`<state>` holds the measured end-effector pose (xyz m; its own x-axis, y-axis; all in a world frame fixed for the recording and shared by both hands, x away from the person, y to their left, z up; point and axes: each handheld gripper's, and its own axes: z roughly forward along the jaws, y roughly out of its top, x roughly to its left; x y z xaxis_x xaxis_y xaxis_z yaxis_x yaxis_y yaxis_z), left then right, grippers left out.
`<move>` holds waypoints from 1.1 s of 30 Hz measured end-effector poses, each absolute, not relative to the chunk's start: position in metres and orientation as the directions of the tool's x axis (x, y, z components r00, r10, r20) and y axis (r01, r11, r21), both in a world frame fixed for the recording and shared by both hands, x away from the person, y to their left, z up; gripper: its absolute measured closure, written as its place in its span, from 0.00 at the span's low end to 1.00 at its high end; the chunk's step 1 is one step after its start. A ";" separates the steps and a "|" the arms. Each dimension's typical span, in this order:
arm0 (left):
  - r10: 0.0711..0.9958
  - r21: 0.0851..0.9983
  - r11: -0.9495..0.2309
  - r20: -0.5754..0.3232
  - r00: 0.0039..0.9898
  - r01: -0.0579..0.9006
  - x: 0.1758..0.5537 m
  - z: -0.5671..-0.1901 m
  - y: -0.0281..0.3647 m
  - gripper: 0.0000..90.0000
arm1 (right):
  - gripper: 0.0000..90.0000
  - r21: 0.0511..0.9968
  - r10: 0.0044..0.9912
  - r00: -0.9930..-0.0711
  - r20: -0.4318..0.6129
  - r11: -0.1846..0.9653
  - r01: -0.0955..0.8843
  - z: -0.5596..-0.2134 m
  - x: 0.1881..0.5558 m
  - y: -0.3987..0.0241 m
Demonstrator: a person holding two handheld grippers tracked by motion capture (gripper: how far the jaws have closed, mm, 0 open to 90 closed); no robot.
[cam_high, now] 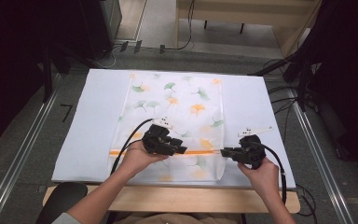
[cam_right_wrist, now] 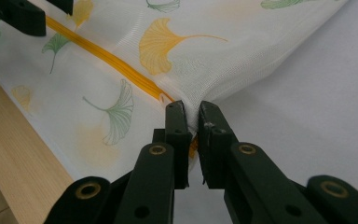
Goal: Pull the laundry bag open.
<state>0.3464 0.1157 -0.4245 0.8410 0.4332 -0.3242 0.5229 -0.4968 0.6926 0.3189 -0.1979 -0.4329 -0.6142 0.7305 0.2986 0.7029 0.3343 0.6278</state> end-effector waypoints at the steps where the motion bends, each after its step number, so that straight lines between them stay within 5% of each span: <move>1: 0.425 0.693 -0.494 -0.335 0.841 0.525 0.345 -0.425 0.112 0.70 | 0.94 0.627 0.731 -0.614 0.298 0.335 0.703 -0.433 0.319 -0.198; 33: 0.387 0.671 -0.547 -0.327 0.862 0.500 0.340 -0.442 0.045 0.63 | 0.94 0.647 0.712 -0.641 0.286 0.351 0.677 -0.424 0.317 -0.194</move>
